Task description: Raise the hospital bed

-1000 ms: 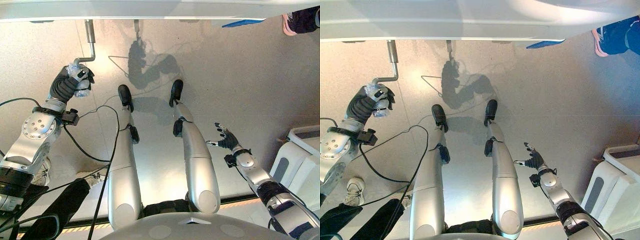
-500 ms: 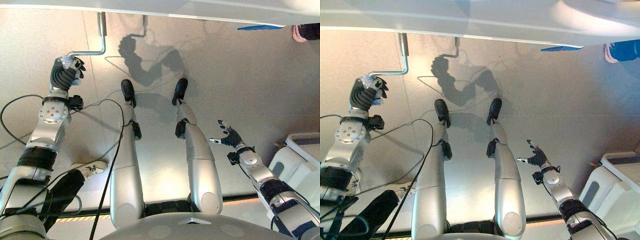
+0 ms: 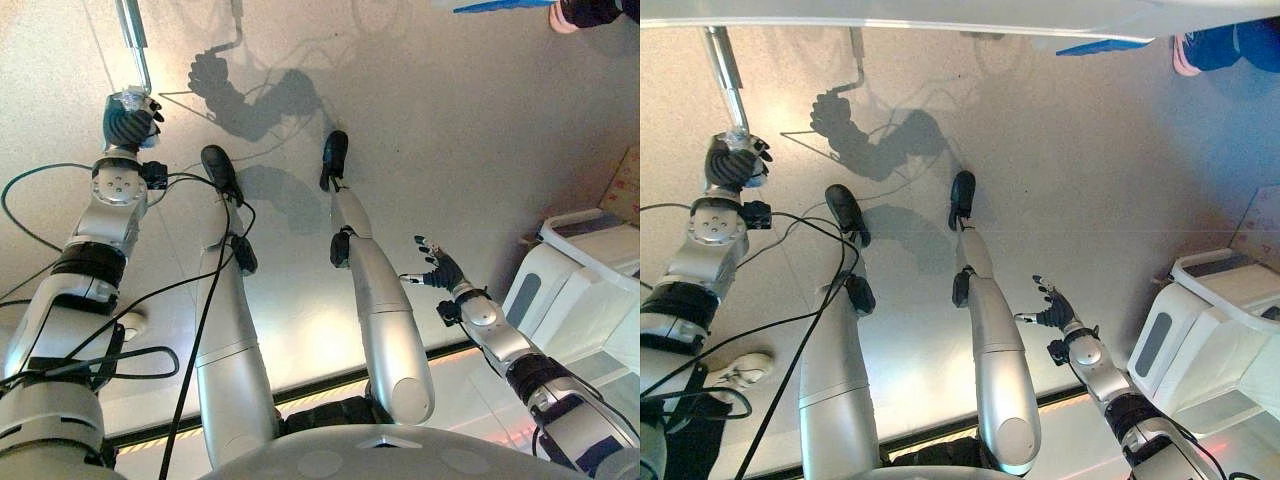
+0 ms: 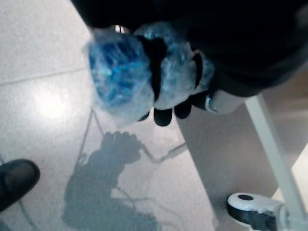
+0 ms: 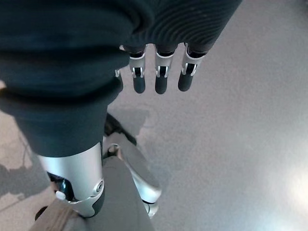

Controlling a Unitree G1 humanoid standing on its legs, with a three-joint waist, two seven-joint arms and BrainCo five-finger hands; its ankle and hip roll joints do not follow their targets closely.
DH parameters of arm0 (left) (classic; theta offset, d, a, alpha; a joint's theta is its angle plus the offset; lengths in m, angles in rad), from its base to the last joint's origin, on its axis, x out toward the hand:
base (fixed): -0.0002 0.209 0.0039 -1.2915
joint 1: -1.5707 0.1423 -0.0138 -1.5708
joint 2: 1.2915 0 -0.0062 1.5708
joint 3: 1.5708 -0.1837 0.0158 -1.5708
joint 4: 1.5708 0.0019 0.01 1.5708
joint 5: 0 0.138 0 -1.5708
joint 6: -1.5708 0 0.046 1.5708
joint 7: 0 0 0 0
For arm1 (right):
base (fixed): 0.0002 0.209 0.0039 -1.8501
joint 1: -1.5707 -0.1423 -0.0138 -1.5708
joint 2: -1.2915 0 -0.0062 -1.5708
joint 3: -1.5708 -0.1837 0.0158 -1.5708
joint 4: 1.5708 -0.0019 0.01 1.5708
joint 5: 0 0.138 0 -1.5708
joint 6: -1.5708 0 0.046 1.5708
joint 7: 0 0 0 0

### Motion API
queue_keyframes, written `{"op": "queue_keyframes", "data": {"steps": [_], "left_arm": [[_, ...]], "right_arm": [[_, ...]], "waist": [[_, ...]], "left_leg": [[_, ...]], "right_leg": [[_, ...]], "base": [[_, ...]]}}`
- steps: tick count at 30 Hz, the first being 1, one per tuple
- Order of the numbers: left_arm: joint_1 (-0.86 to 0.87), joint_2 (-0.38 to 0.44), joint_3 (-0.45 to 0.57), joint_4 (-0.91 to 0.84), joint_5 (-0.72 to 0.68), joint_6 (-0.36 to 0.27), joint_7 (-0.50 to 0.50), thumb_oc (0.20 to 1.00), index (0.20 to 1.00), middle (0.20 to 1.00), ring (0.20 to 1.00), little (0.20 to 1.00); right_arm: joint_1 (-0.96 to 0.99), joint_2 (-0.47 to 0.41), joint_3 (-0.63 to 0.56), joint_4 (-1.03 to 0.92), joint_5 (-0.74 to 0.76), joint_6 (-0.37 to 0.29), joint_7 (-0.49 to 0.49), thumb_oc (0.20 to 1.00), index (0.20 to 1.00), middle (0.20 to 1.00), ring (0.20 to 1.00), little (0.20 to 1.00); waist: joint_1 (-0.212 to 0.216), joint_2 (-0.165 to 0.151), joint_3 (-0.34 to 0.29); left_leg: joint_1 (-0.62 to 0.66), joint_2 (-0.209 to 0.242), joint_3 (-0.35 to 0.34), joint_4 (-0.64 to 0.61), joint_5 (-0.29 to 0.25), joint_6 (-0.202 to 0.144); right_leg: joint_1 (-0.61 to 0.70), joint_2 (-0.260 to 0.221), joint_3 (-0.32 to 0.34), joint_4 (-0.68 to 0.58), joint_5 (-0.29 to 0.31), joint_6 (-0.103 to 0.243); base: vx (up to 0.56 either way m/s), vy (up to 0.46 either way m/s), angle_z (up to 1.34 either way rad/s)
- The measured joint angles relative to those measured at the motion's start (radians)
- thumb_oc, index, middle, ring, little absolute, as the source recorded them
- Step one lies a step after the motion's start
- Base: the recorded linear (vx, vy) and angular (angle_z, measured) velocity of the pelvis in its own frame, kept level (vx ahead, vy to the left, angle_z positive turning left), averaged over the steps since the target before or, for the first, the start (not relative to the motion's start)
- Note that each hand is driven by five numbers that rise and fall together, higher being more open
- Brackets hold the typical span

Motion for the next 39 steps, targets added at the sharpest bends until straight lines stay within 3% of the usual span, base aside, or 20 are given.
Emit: {"op": "queue_keyframes", "data": {"steps": [22,23,24,31,39], "left_arm": [[-0.013,-0.011,-0.022,-0.001,0.032,0.003,0.025,0.2,0.2,0.2,0.2,0.2],[-0.012,-0.011,-0.022,-0.002,0.032,0.003,0.025,0.247,0.247,0.247,0.247,0.247],[-0.01,-0.011,-0.022,-0.004,0.032,0.004,0.024,1.0,1.0,1.0,1.0,1.0],[-0.005,-0.016,-0.022,-0.011,0.034,0.014,0.022,1.0,1.0,1.0,1.0,1.0],[0.058,-0.066,0.003,-0.019,0.03,0.02,0.015,1.0,1.0,1.0,1.0,1.0]], "right_arm": [[-0.001,0.0,0.017,-0.002,0.012,0.0,-0.009,1.0,1.0,1.0,1.0,1.0],[-0.001,0.0,0.017,-0.002,0.012,0.0,-0.009,1.0,1.0,1.0,1.0,1.0],[-0.001,0.0,0.017,-0.002,0.012,0.0,-0.009,1.0,1.0,1.0,1.0,1.0],[-0.002,0.0,0.016,-0.003,0.012,0.0,-0.009,1.0,1.0,1.0,1.0,1.0],[-0.006,0.0,0.012,-0.001,0.012,0.001,-0.01,1.0,1.0,1.0,1.0,1.0]], "waist": [[-0.021,-0.001,0.0],[-0.021,-0.001,0.0],[-0.021,-0.001,0.0],[-0.022,-0.001,0.0],[-0.02,0.0,0.0]], "left_leg": [[-0.013,0.004,0.035,-0.001,-0.006,0.003],[-0.011,0.004,0.035,-0.003,-0.006,0.003],[-0.009,0.003,0.036,-0.007,-0.006,0.003],[0.01,0.001,0.051,-0.023,0.002,0.012],[0.127,-0.006,0.075,-0.069,0.015,0.006]], "right_leg": [[-0.04,0.0,0.042,0.0,0.013,0.002],[-0.04,0.0,0.041,0.0,0.013,0.002],[-0.04,-0.001,0.041,0.0,0.013,0.002],[-0.039,-0.006,0.048,0.006,0.016,-0.002],[0.035,-0.014,0.066,0.02,0.006,-0.003]], "base": [[-0.01,-0.03,-0.03],[-0.01,-0.04,0.0],[-0.01,-0.039,0.01],[-0.01,-0.038,-0.01],[-0.03,-0.048,-0.01]]}}
